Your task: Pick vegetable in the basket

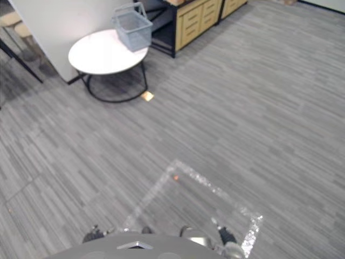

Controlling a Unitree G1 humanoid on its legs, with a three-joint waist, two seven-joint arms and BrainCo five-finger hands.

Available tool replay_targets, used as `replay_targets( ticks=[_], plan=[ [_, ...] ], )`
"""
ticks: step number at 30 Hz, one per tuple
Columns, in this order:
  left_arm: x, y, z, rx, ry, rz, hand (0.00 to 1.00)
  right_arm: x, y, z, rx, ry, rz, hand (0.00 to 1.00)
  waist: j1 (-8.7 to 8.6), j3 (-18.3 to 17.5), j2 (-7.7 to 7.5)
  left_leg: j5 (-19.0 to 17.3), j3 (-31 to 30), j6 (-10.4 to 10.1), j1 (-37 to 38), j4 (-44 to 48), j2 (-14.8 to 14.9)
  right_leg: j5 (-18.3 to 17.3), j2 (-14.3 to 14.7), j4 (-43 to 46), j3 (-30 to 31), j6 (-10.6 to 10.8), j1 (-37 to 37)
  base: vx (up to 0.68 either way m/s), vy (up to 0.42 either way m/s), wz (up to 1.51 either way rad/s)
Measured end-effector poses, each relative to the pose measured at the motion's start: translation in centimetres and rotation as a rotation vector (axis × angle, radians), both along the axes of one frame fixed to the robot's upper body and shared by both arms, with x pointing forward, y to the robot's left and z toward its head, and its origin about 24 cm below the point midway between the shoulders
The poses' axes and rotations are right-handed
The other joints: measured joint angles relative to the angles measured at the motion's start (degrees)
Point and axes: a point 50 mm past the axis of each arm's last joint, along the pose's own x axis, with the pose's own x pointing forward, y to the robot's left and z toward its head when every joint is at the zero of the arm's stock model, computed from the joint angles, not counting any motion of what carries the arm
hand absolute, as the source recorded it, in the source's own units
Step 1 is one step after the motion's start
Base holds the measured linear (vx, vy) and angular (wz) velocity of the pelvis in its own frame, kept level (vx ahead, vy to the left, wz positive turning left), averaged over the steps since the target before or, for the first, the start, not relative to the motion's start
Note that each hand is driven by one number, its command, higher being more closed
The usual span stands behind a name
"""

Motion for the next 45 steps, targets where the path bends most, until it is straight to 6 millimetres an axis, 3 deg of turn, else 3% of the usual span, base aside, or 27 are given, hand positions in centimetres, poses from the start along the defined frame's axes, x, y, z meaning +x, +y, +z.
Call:
replay_targets(
  ticks=[35, 38, 40, 41, 43, 44, 45],
  plan=[
    [0.4, 0.2, 0.0, 0.021, 0.014, -0.01, 0.0, 0.1, -0.1, 0.0, 0.004, 0.005, -0.031, 0.0, -0.77, 0.09, 0.03, -0.28, 1.49, -0.27, -0.36, -0.11, 0.94, 0.27, 1.16, -1.19, 1.3, -0.15, -0.42, -0.01, -0.016, -0.02],
    [1.3, 0.4, 0.1, 0.037, -0.006, -0.002, 0.0, 1.3, -0.1, 0.1, 0.006, -0.02, -0.023, 0.0, -0.79, 2.32, 0.19, -0.41, 3.09, -0.51, -0.68, 0.55, 1.79, -1.76, 1.45, 4.11, 2.55, -1.88, -3.35, -0.01, -0.032, -0.22],
    [1.9, 0.8, 0.3, 0.048, -0.022, 0.013, 0.0, 1.6, 0.3, 0.1, 0.013, -0.029, -0.022, 0.0, -0.82, 3.55, -0.54, -2.14, 3.13, -1.5, -2.43, 4.68, 2.45, -2.95, 1.12, 6.4, 2.82, -2.23, -4.36, -0.02, -0.059, -0.1],
    [2.3, 1.3, 0.4, 0.06, -0.033, 0.024, 0.0, 1.9, 0.7, 0.0, 0.019, -0.034, -0.021, 0.0, -0.69, 4.59, -1.41, -4.95, 3.11, -2.13, -5.7, 12.86, 3.59, -4.99, 0.79, 8.38, 2.9, -2.76, -5.46, -0.05, -0.114, 0.02],
    [2.5, 1.9, 0.6, 0.076, -0.051, 0.054, 0.0, 1.8, 0.9, 0.0, 0.02, -0.028, -0.023, 0.0, -0.71, 5.2, -2.45, -6.19, 2.59, -2.87, -13.93, 30.4, 6.32, -6.43, 0.24, 9.92, 2.67, -3.91, -5.51, -0.02, -0.16, 0.1],
    [2.8, 1.6, 0.7, 0.061, -0.075, 0.105, 0.0, 1.7, 0.4, 0.1, 0.002, -0.025, -0.008, 0.0, -0.71, 6.66, -0.7, -4.64, 1.23, -1.45, -19.24, 43.84, 9.71, -7.08, 1.24, 10.2, 1.8, -4.54, -3.42, 0.04, -0.104, 0.16],
    [2.9, 1.4, 0.6, 0.054, -0.08, 0.114, 0.0, 1.8, 0.1, 0.1, -0.009, -0.022, 0.002, 0.0, -0.71, 7.22, -0.11, -3.41, 0.75, -1.04, -20.31, 47.54, 10.65, -7.44, 1.52, 10.25, 1.52, -4.64, -2.31, 0.05, -0.039, 0.2]
  ],
)
